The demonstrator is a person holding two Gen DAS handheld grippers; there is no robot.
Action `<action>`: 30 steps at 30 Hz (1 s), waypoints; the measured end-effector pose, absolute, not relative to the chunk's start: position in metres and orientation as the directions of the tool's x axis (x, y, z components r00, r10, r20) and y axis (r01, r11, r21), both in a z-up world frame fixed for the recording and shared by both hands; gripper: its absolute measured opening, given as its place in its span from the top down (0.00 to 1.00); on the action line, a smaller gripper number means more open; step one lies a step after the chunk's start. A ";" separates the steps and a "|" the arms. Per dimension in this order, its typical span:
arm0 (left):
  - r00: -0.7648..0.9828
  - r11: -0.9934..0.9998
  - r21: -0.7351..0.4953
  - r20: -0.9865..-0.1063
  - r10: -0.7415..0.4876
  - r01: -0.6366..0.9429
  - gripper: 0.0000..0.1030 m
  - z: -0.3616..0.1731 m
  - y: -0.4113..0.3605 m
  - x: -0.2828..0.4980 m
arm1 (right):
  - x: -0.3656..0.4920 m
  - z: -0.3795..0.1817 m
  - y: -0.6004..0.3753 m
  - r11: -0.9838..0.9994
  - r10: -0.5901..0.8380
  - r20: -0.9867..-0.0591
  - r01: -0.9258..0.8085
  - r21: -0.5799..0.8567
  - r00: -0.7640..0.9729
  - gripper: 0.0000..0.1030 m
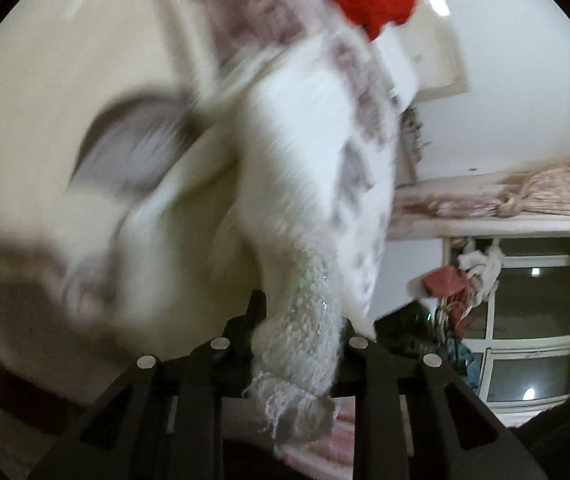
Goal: Fold large clothes
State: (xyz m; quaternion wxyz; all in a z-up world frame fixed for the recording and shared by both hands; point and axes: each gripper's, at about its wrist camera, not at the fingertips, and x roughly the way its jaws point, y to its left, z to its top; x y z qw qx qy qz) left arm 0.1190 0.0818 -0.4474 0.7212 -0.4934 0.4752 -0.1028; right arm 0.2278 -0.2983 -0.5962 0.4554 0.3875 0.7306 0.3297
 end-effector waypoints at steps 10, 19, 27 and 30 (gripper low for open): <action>0.654 0.575 -0.814 -0.480 -0.585 -0.082 0.82 -0.378 0.090 0.285 | 0.359 -0.499 -0.306 0.356 0.934 -0.332 0.256 0.899 -0.132 0.80; 0.633 0.408 -0.870 -0.485 -0.603 -0.277 0.66 -0.426 0.134 0.259 | 0.412 -0.508 -0.287 0.327 0.944 -0.320 0.380 0.865 -0.084 0.80; 0.691 0.515 -0.769 -0.605 -0.397 -0.378 0.53 -0.416 0.164 0.249 | 0.493 -0.549 -0.245 0.237 0.951 -0.306 0.528 0.816 0.047 0.80; 0.633 0.574 -0.716 -0.666 -0.395 -0.396 0.53 -0.432 0.144 0.255 | 0.534 -0.572 -0.247 0.190 0.936 -0.325 0.582 0.790 0.136 0.80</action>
